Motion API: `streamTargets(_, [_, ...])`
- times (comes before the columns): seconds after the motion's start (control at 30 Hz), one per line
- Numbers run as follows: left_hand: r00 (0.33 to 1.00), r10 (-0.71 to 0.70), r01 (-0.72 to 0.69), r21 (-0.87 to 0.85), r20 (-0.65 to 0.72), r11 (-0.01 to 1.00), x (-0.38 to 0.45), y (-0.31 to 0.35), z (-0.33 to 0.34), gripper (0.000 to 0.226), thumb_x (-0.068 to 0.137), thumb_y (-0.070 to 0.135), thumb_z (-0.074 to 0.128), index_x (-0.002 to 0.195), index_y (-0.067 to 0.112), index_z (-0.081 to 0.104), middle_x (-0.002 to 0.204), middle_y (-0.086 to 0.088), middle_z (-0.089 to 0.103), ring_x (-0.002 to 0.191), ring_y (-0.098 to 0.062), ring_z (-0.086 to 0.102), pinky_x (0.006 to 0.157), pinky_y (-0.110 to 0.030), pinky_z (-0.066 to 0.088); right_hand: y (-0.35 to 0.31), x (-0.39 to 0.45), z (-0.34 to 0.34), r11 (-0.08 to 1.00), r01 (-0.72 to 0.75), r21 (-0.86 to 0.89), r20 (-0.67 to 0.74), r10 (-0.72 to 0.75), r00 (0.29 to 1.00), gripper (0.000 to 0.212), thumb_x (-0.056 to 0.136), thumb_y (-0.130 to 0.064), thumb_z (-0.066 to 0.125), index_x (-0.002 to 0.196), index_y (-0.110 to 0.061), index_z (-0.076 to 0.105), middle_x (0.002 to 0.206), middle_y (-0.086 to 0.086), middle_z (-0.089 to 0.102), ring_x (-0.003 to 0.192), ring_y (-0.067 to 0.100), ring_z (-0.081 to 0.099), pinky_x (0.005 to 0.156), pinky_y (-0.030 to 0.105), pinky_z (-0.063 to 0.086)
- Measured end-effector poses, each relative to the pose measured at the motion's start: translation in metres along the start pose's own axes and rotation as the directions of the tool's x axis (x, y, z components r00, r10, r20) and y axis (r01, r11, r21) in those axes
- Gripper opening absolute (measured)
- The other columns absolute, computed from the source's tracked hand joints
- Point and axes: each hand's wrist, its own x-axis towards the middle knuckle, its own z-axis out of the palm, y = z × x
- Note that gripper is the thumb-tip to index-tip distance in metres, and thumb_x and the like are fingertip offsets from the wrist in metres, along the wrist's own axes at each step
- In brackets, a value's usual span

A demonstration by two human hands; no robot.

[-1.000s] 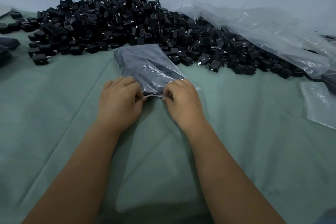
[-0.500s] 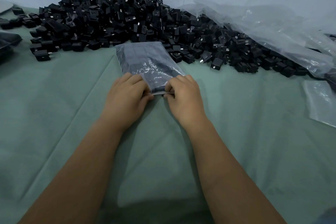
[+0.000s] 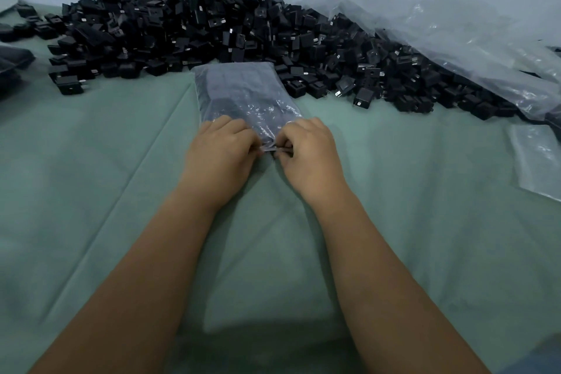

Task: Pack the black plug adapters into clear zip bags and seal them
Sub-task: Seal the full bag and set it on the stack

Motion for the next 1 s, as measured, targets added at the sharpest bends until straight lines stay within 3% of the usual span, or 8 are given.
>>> streamTargets(0.13, [0.998, -0.054, 0.054, 0.003, -0.029, 0.999, -0.001, -0.003, 0.000, 0.011, 0.086, 0.012, 0.071, 0.083, 0.002, 0.067, 0.084, -0.015, 0.064, 0.081, -0.036, 0.057, 0.073, -0.045, 0.045, 0.001, 0.000, -0.001, 0.997, -0.070, 0.021, -0.068, 0.071, 0.995, 0.009, 0.076, -0.010, 0.074, 0.076, -0.008, 0.066, 0.078, 0.005, 0.065, 0.084, 0.025, 0.052, 0.074, 0.032, 0.038])
streamTargets(0.33, [0.998, -0.064, 0.064, 0.003, -0.004, 0.998, -0.003, -0.003, 0.002, 0.022, 0.080, 0.031, 0.066, 0.077, 0.010, 0.061, 0.084, -0.007, 0.056, 0.083, -0.029, 0.050, 0.072, -0.035, 0.036, 0.001, -0.001, 0.000, 0.996, -0.082, 0.046, -0.035, 0.083, 0.996, 0.009, 0.077, -0.015, 0.075, 0.076, -0.011, 0.067, 0.078, 0.003, 0.064, 0.084, 0.024, 0.054, 0.069, 0.027, 0.037])
streamTargets(0.43, [0.997, -0.047, 0.050, -0.043, 0.054, 0.998, -0.002, -0.004, 0.002, 0.018, 0.083, 0.025, 0.073, 0.079, 0.009, 0.065, 0.108, -0.009, 0.064, 0.100, -0.031, 0.058, 0.082, -0.037, 0.042, -0.001, -0.003, -0.002, 0.999, -0.020, 0.042, -0.023, 0.021, 1.000, 0.014, 0.075, -0.012, 0.077, 0.071, -0.009, 0.064, 0.077, 0.006, 0.061, 0.082, 0.026, 0.051, 0.072, 0.037, 0.043])
streamTargets(0.53, [0.985, -0.068, 0.081, -0.082, 0.157, 0.993, -0.002, -0.001, 0.002, 0.011, 0.093, 0.021, 0.064, 0.090, 0.011, 0.067, 0.139, -0.003, 0.057, 0.132, -0.026, 0.049, 0.109, -0.043, 0.033, -0.001, -0.006, -0.004, 0.993, -0.102, 0.053, -0.055, 0.105, 0.993, 0.015, 0.071, -0.018, 0.082, 0.072, -0.016, 0.067, 0.109, 0.007, 0.057, 0.106, 0.027, 0.047, 0.088, 0.038, 0.043])
streamTargets(0.6, [0.966, -0.112, 0.139, -0.103, 0.231, 0.985, -0.003, -0.001, 0.003, 0.014, 0.099, 0.026, 0.053, 0.099, 0.016, 0.063, 0.149, 0.008, 0.046, 0.143, -0.018, 0.035, 0.117, -0.038, 0.019, 0.000, -0.005, -0.007, 0.957, -0.238, 0.166, 0.049, 0.233, 0.971, 0.016, 0.072, -0.023, 0.082, 0.073, -0.022, 0.066, 0.127, 0.008, 0.052, 0.122, 0.026, 0.044, 0.100, 0.038, 0.039])
streamTargets(0.7, [0.944, -0.135, 0.166, -0.079, 0.299, 0.983, -0.004, -0.005, 0.002, 0.023, 0.103, 0.031, 0.043, 0.111, 0.019, 0.060, 0.154, 0.015, 0.037, 0.147, -0.013, 0.024, 0.119, -0.034, 0.010, -0.003, -0.005, -0.009, 0.920, -0.269, 0.287, 0.177, 0.225, 0.958, 0.021, 0.074, -0.020, 0.080, 0.070, -0.022, 0.059, 0.103, -0.003, 0.058, 0.104, 0.020, 0.058, 0.083, 0.030, 0.046])
streamTargets(0.77, [0.940, -0.136, 0.171, -0.086, 0.314, 0.981, -0.008, -0.011, -0.006, 0.023, 0.104, 0.030, 0.042, 0.113, 0.019, 0.060, 0.153, 0.016, 0.037, 0.148, -0.012, 0.023, 0.119, -0.034, 0.009, -0.014, -0.007, -0.008, 0.936, -0.240, 0.258, 0.186, 0.196, 0.963, 0.019, 0.077, -0.021, 0.078, 0.073, -0.020, 0.059, 0.092, -0.005, 0.053, 0.106, 0.016, 0.057, 0.074, 0.028, 0.044])
streamTargets(1.0, [0.929, -0.148, 0.186, -0.083, 0.339, 0.979, -0.062, -0.051, -0.057, 0.032, 0.103, 0.029, 0.044, 0.132, 0.023, 0.057, 0.150, 0.021, 0.037, 0.147, -0.005, 0.022, 0.120, -0.031, 0.007, -0.081, -0.026, 0.011, 0.986, -0.121, 0.119, 0.227, 0.092, 0.970, 0.013, 0.085, -0.034, 0.067, 0.083, -0.023, 0.061, 0.122, 0.010, 0.056, 0.102, 0.023, 0.060, 0.067, 0.033, 0.044])
